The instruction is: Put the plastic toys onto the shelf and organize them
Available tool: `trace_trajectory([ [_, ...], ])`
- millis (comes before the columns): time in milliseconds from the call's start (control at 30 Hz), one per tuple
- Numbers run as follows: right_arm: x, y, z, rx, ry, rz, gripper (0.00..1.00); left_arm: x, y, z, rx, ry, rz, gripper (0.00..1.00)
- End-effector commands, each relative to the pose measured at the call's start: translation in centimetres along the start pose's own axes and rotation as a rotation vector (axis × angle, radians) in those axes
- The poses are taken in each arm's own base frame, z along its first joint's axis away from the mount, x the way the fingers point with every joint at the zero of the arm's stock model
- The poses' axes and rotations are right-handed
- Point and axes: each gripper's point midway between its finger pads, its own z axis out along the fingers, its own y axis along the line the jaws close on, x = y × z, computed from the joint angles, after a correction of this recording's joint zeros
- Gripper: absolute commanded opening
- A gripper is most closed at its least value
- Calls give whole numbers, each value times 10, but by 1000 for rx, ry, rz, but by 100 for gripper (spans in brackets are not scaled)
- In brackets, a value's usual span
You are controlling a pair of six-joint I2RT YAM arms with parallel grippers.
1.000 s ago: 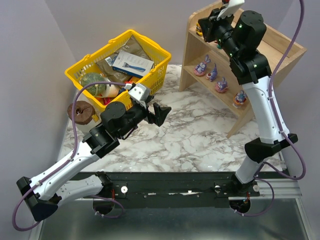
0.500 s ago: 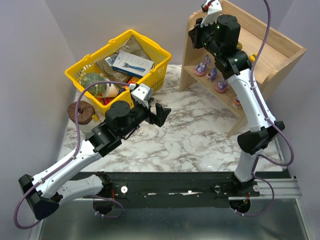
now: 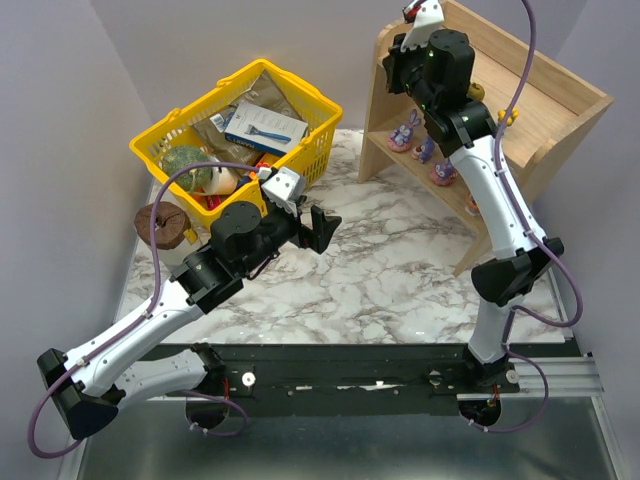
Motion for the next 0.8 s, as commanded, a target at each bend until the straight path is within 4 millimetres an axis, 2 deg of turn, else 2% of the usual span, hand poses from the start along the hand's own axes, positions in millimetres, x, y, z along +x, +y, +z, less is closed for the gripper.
trace_trajectory([
  [0, -6, -9, 6, 57, -28, -23, 4, -9, 5, -2, -29, -25, -10, 99],
  [767, -5, -21, 9, 125, -26, -47, 1, -9, 3, -3, -20, -28, -13, 99],
])
